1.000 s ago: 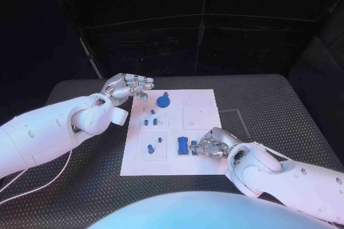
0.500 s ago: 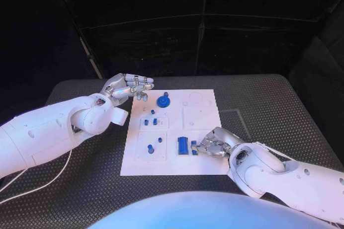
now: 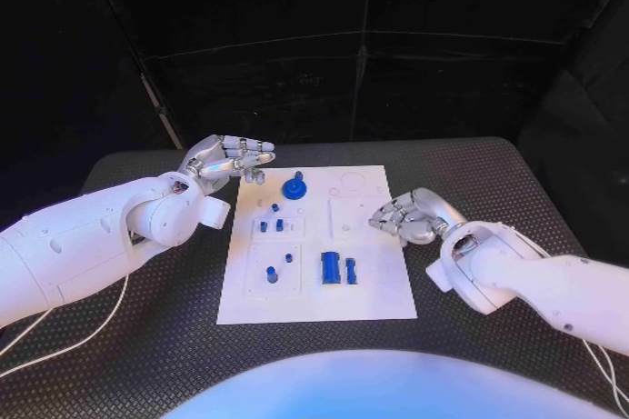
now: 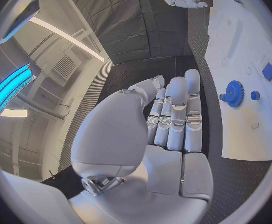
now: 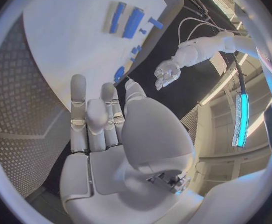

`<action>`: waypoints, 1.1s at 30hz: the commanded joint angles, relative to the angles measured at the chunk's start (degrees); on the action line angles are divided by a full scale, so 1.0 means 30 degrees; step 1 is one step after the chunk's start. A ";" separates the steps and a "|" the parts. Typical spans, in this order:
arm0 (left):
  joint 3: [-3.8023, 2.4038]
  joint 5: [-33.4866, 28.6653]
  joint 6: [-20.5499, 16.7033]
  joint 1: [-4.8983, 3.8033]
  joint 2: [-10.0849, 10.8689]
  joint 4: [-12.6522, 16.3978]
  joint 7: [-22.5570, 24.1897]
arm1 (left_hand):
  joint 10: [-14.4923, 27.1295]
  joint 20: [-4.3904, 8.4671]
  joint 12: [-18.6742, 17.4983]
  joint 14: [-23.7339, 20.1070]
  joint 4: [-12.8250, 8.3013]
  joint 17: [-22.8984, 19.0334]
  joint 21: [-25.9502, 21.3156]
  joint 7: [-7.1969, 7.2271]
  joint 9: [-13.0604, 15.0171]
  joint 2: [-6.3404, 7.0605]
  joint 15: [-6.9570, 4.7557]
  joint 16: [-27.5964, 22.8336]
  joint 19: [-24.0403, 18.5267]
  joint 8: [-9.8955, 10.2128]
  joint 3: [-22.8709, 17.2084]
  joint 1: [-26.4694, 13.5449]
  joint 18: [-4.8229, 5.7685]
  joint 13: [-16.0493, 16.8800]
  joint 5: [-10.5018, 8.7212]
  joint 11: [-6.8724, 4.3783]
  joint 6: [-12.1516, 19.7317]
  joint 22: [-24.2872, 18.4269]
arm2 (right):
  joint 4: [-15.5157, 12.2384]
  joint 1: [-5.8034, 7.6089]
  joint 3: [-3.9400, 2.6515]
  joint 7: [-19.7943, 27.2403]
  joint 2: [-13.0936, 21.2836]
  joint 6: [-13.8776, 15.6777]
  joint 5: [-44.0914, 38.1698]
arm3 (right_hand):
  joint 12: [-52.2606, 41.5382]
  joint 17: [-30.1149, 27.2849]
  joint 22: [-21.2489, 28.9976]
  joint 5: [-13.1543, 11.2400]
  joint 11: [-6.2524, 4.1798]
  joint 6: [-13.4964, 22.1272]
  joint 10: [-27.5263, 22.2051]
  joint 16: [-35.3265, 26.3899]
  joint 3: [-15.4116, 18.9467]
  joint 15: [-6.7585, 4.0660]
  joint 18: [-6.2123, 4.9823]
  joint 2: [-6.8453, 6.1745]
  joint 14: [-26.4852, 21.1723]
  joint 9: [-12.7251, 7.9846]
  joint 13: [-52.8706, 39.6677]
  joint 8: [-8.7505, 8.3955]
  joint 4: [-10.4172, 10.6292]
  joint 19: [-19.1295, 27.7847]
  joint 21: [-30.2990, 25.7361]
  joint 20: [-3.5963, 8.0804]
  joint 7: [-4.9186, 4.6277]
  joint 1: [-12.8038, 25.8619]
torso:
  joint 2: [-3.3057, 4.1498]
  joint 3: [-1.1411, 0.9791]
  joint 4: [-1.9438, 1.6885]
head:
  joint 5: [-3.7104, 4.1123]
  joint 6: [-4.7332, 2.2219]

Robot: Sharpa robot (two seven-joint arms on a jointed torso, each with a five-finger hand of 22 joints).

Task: Assemble the parts on the task board

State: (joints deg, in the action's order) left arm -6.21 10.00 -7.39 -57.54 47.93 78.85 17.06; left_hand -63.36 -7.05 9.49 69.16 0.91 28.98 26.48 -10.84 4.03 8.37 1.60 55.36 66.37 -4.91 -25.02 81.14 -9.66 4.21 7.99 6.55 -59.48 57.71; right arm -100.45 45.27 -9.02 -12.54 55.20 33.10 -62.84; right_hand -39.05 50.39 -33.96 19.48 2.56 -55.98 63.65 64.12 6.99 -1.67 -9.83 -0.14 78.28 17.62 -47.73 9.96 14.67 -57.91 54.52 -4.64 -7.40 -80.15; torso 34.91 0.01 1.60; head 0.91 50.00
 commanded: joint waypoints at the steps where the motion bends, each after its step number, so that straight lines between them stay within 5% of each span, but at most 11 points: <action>1: -0.0019 -0.0869 -0.0305 -0.0035 -0.0315 -0.0430 0.0546 | 0.0100 -0.0063 0.0209 -0.0702 0.0180 -0.0181 -0.0373 0.0119 0.0038 0.0028 0.0025 -0.0472 -0.0524 -0.0116 0.0214 -0.0454 -0.0209 0.0011 0.0097 0.0003 0.0094 -0.0162 | 0.1223 0.0713 -0.0043 0.6320 -0.0355 -0.0259 0.7366 | 0.2157 -0.5398 0.1400 -0.0296 0.0416 0.0535 -0.1783 -0.5396 -0.0101 0.0476 -0.0100 0.0130 -0.2618 -0.0119 0.1665 -0.0315 -0.0188 0.1212 -0.2081 -0.0363 -0.0334 -0.0886 | -0.0348 0.0138 0.0021 | 0.0163 -0.0001; 5: -0.0020 -0.1841 -0.0783 -0.0059 -0.0982 -0.1394 0.0992 | -0.0049 -0.0307 0.0424 -0.3039 0.0591 -0.1598 -0.2376 0.0366 0.0030 0.0058 0.0197 -0.3585 -0.2862 -0.0175 0.0547 -0.0862 -0.0171 -0.0011 0.0044 -0.0061 0.0191 -0.1349 | 0.3301 0.1482 -0.0064 0.8814 -0.1146 -0.1318 1.0619 | 0.6037 -0.7731 0.3476 -0.1007 0.1333 0.0845 -0.2874 -1.0300 -0.0596 0.1557 0.0082 0.0433 -0.4832 -0.0646 0.5591 -0.0782 -0.0220 0.3034 -0.5579 -0.1248 -0.0995 -0.2433 | -0.0751 0.0346 -0.0006 | 0.0280 -0.0001; 8: -0.0020 -0.2719 -0.1247 -0.0079 -0.1641 -0.2430 0.1510 | 0.0010 -0.1020 0.0042 -0.4145 0.1098 -0.3432 -0.5091 0.0471 -0.0033 0.0033 0.0987 -0.7531 -0.5353 -0.0081 0.0707 -0.1064 0.0006 -0.0176 0.0006 0.0200 0.0452 -0.3428 | 0.5350 0.1906 -0.0077 1.0487 -0.2237 -0.2311 1.1790 | 0.8408 -0.9972 0.5081 -0.2401 0.1335 0.0482 -0.1295 -1.3948 -0.1612 0.1944 -0.0071 0.0666 -0.5120 -0.1513 0.9401 -0.1505 -0.0271 0.3635 -0.8090 -0.2016 -0.1147 -0.3942 | -0.1092 0.0478 0.0133 | 0.0268 -0.0616; 12: -0.0019 -0.3543 -0.1843 -0.0090 -0.2292 -0.3542 0.2159 | 0.0074 -0.2221 -0.0822 -0.4635 0.1508 -0.5104 -0.7683 0.0700 -0.0075 -0.0015 0.1834 -1.1311 -0.7732 0.0102 0.1070 -0.0956 -0.0207 -0.0193 -0.0008 0.0663 0.0594 -0.6368 | 0.7819 0.2203 -0.0093 1.1671 -0.3731 -0.3413 1.2786 | 0.9953 -1.1851 0.6279 -0.2886 0.1698 0.0213 -0.0831 -1.6865 -0.1756 0.2594 -0.0191 0.0320 -0.5899 -0.2274 1.1978 -0.2098 -0.0143 0.3830 -0.9937 -0.2647 -0.1173 -0.3890 | -0.1309 0.0554 0.0417 | 0.0076 -0.1474; 16: -0.0020 -0.3985 -0.2320 -0.0094 -0.2952 -0.4534 0.2686 | 0.0661 -0.3046 -0.1874 -0.4976 0.1804 -0.6480 -0.7698 0.0944 -0.0096 -0.0286 0.2095 -1.4196 -0.9120 0.0382 0.2054 -0.0755 -0.0326 -0.0198 -0.0020 0.1031 0.0846 -0.9057 | 0.9676 0.2363 -0.0101 1.2236 -0.4876 -0.4362 1.3707 | 1.0811 -1.2988 0.7087 -0.2938 0.1962 0.0401 -0.0808 -1.8288 -0.1555 0.2909 -0.0205 0.0139 -0.5993 -0.2894 1.3315 -0.2127 -0.0371 0.3846 -1.1172 -0.3023 -0.1279 -0.3446 | -0.1409 0.0537 0.0456 | -0.0057 -0.1997; 22: -0.0022 -0.4389 -0.3249 -0.0090 -0.3936 -0.5902 0.3254 | 0.2285 -0.3217 -0.2039 -0.5342 0.1991 -0.7540 -0.7765 0.1084 -0.0125 -0.0738 0.2170 -1.6518 -1.0891 0.0443 0.3785 -0.0371 -0.0139 -0.0232 0.0000 0.1025 0.1489 -1.2354 | 1.1683 0.2466 -0.0108 1.2582 -0.6231 -0.5472 1.4625 | 1.1764 -1.4436 0.8302 -0.3174 0.2256 0.0737 -0.0907 -1.9734 -0.0972 0.3223 -0.0253 0.0250 -0.5904 -0.3769 1.4574 -0.2119 -0.1169 0.3959 -1.3027 -0.3418 -0.1356 -0.2534 | -0.1508 0.0459 0.0313 | -0.0338 -0.2495; 26: -0.0022 -0.4469 -0.3659 -0.0083 -0.4316 -0.6304 0.3501 | 0.2846 -0.3225 -0.2040 -0.5477 0.2050 -0.7815 -0.7801 0.1054 -0.0133 -0.0934 0.2135 -1.7106 -1.1586 0.0457 0.4410 -0.0193 -0.0051 -0.0235 -0.0002 0.0887 0.1700 -1.3444 | 1.2426 0.2494 -0.0109 1.2626 -0.6813 -0.5846 1.5039 | 1.1842 -1.5061 0.8842 -0.3195 0.2367 0.0849 -0.1146 -2.0169 -0.0642 0.3326 -0.0255 0.0431 -0.5785 -0.4184 1.4724 -0.2125 -0.1692 0.3759 -1.3799 -0.3522 -0.1423 -0.2034 | -0.1495 0.0306 0.0181 | -0.0451 -0.2790; 27: -0.0002 -0.3832 -0.2668 -0.0047 -0.4217 -0.6184 0.2465 | 0.8253 -0.1557 -0.3165 -1.0679 0.1339 -0.9660 -0.8827 0.1823 -0.1344 -0.1355 0.1330 -1.8453 -1.4679 0.1636 0.5522 -0.8227 0.0824 -0.1403 -0.0799 -0.0034 0.7023 -1.5079 | 1.2218 0.2453 -0.0091 1.1759 -0.6626 -0.4597 1.3847 | 1.3018 -1.6796 0.9485 -0.4118 0.1327 0.6113 -0.7130 -2.1375 -0.2330 0.2422 0.0989 0.0047 -1.1906 -0.5873 1.5909 -0.3318 -0.2518 0.8453 -1.4970 -0.1922 -0.0261 0.6458 | -0.1472 0.0438 0.0309 | -0.0357 -0.2574; 28: 0.0007 -0.3829 -0.2710 -0.0051 -0.4203 -0.6141 0.2473 | 0.8562 -0.1480 -0.3165 -1.0955 0.1310 -0.9660 -0.8827 0.1849 -0.1344 -0.2791 0.1291 -1.8453 -1.4860 0.1636 0.5629 -0.8505 0.0822 -0.1403 -0.0799 -0.0079 0.7333 -1.5250 | 1.2175 0.2466 -0.0075 1.1771 -0.6611 -0.4556 1.3882 | 1.3018 -1.6796 0.9623 -0.4195 0.1370 0.6406 -0.7440 -2.1375 -0.2330 0.2452 0.0990 0.0047 -1.2165 -0.5873 1.5909 -0.3318 -0.2679 0.8623 -1.5182 -0.1920 -0.0211 0.6962 | -0.1470 0.0434 0.0303 | -0.0357 -0.2596; 32: 0.0125 -0.3801 -0.3256 -0.0098 -0.4024 -0.5577 0.2575 | 1.0379 -0.0950 -0.3165 -1.2715 0.1060 -0.9660 -0.8827 0.2101 -0.1344 -0.2791 0.1030 -1.8453 -1.5927 0.1636 0.6010 -1.1222 0.1160 -0.1403 -0.1085 -0.0386 0.9151 -1.5849 | 1.1609 0.2628 0.0126 1.1924 -0.6408 -0.4020 1.4342 | 1.3018 -1.6796 0.9871 -0.4529 0.1051 0.8132 -0.9376 -2.1375 -0.2330 0.2187 0.1004 0.0047 -1.4112 -0.5873 1.5909 -0.3318 -0.3033 1.0119 -1.5614 -0.1445 0.0157 0.9770 | -0.1446 0.0387 0.0212 | -0.0351 -0.2879; 33: 0.0173 -0.3789 -0.3481 -0.0117 -0.3951 -0.5345 0.2616 | 1.0670 -0.0857 -0.3165 -1.2992 -0.0302 -0.9660 -0.8827 0.2141 -0.1344 -0.2791 0.0988 -1.8453 -1.6090 0.1636 0.6060 -1.1647 0.1160 -0.1403 -0.1122 -0.0435 0.9441 -1.5938 | 1.1379 0.2695 0.0207 1.1986 -0.6326 -0.3802 1.4530 | 1.3018 -1.6796 0.9905 -0.4574 0.1007 0.8383 -0.9660 -2.1375 -0.2330 0.2149 0.1081 0.0047 -1.4397 -0.5873 1.5909 -0.3318 -0.3086 1.0338 -1.5670 -0.1377 0.0209 1.0172 | -0.1436 0.0368 0.0175 | -0.0349 -0.2994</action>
State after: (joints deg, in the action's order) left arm -5.70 -1.60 -16.12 -57.63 35.97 61.91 24.43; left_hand -42.52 -13.01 1.27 40.93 5.24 2.08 1.19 -6.00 1.37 2.44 6.20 1.48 24.53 -1.32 -9.23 62.64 -8.73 1.33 6.20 7.11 -42.24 13.41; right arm -65.34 52.94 -8.42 22.74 36.12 19.63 -20.76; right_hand -1.32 1.91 -5.72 7.78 7.53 -41.64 46.83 1.35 2.07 6.46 -8.75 0.48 47.39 1.87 -1.34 1.37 7.26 -36.31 10.12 -11.84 -9.14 -67.05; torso 30.50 1.22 2.38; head -0.17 41.59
